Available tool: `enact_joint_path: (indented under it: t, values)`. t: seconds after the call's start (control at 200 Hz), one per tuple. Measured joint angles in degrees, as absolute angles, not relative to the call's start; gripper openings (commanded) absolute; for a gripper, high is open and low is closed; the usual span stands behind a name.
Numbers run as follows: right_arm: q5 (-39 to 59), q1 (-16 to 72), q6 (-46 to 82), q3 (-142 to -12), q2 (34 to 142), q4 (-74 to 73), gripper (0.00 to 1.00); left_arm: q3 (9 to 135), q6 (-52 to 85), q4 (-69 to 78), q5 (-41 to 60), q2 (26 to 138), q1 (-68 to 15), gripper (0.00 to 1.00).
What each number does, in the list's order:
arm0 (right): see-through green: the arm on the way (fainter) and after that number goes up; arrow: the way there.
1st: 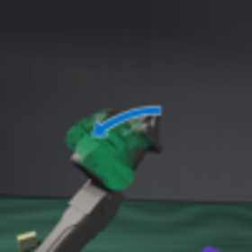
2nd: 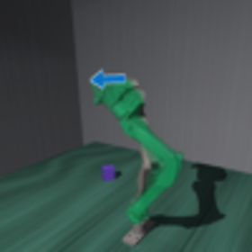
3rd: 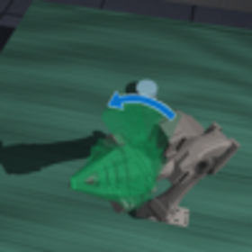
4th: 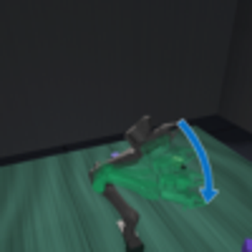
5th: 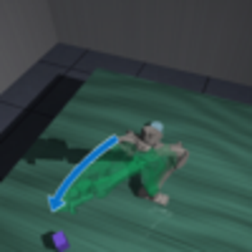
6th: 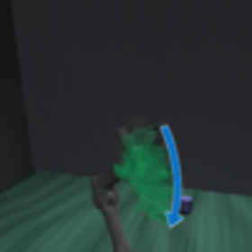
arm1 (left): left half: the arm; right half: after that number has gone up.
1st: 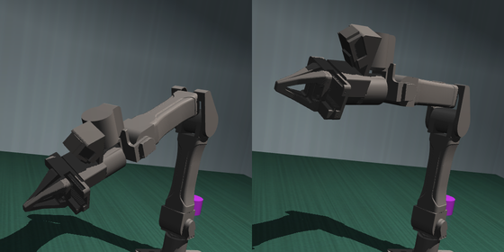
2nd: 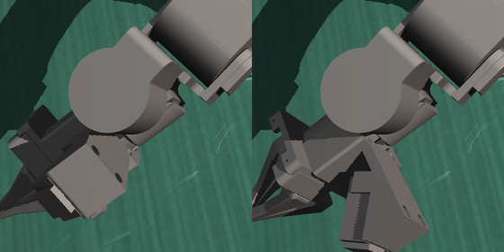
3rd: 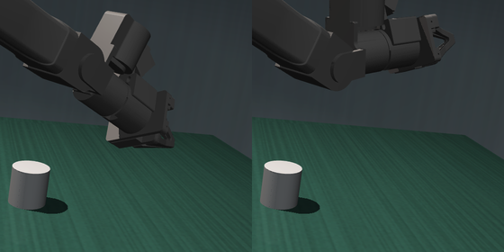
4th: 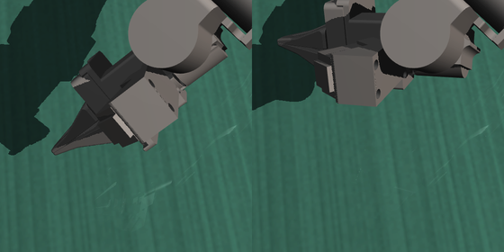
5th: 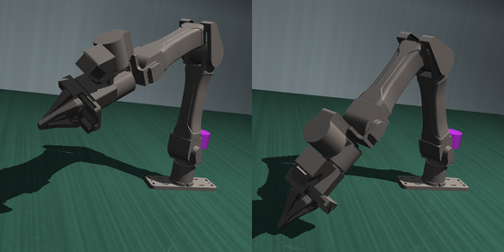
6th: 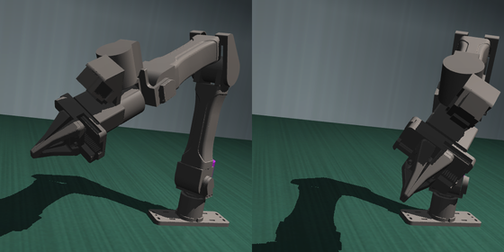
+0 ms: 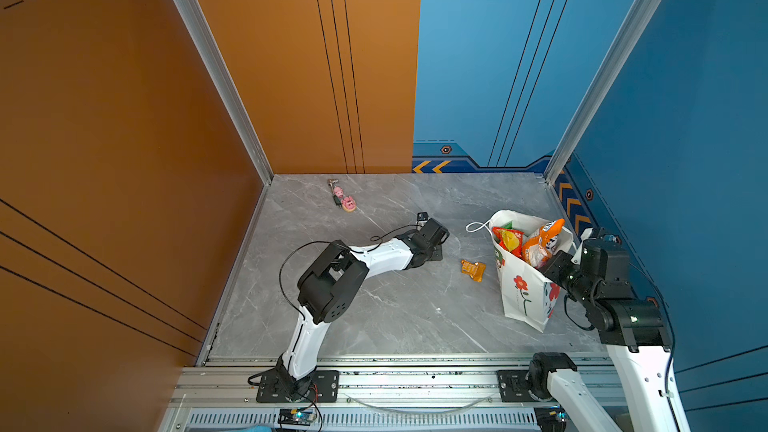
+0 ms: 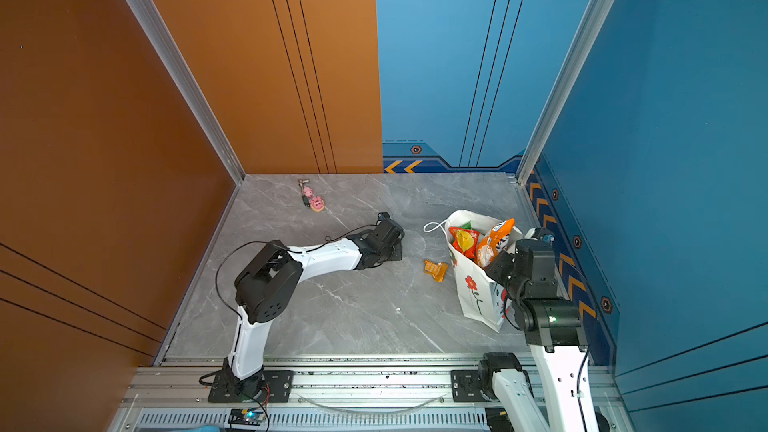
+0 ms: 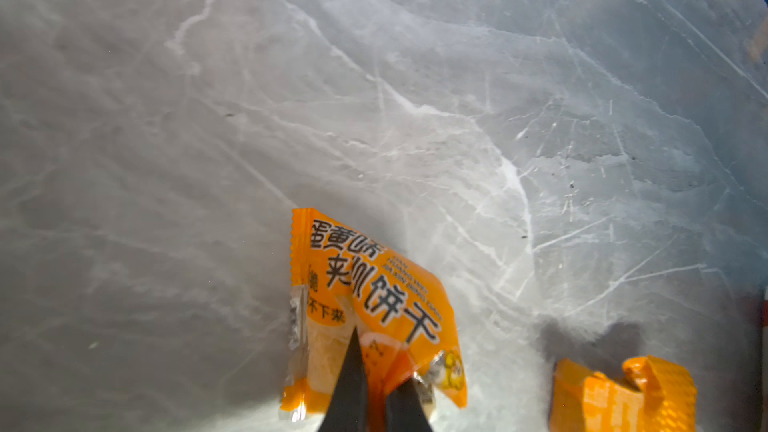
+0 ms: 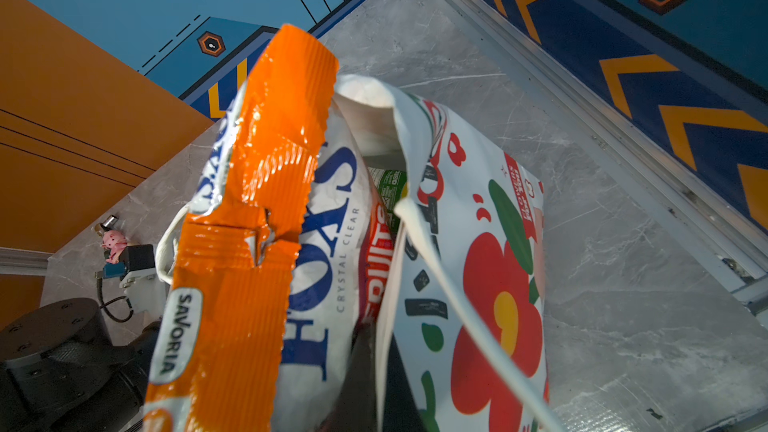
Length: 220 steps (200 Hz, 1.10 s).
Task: Place the snacks into the paper bag
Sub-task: 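Grasp the orange biscuit packet with the left gripper and lift it, then carry the orange biscuit packet with the left gripper over the paper bag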
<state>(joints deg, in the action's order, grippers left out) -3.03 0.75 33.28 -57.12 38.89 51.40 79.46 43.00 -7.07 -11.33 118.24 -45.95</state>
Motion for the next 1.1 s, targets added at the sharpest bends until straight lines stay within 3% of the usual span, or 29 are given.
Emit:
enact_joint_path:
  t: [0.676,1.101]
  values:
    - [-1.30,0.86,33.30,-56.49,39.38,49.76,0.00,57.89,46.59,5.50,-9.89,105.34,-43.48,0.00]
    - [-1.04,1.37,33.30,-56.49,40.21,48.93,0.00,43.97,47.46,4.64,-11.81,89.56,-44.27,0.00]
